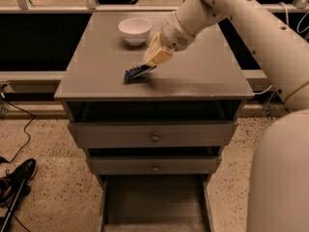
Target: Place rxbar blueberry into bottom drawer
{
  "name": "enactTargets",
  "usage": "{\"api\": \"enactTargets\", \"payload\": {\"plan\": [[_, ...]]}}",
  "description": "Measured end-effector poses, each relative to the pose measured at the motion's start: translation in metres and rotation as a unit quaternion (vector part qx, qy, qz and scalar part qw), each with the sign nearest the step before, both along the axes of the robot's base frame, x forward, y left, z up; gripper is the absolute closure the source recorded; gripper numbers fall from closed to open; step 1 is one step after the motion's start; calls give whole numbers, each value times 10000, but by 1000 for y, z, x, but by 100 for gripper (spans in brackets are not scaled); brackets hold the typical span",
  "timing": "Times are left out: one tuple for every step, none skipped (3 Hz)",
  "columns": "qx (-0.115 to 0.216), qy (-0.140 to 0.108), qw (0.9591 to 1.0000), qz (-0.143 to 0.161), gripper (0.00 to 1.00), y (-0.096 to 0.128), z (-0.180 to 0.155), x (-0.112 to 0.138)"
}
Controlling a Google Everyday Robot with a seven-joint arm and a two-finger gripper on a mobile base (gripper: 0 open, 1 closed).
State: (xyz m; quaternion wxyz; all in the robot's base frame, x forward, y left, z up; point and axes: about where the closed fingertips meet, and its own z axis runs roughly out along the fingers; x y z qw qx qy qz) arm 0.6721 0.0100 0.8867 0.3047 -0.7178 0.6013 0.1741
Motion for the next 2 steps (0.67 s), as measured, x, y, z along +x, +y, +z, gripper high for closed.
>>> {"api": "enactTargets", "payload": {"plan": [[407,-430,9979,249,100,-21,5,-29],[967,-899,9903,421,100,-43,-1,-57]]}}
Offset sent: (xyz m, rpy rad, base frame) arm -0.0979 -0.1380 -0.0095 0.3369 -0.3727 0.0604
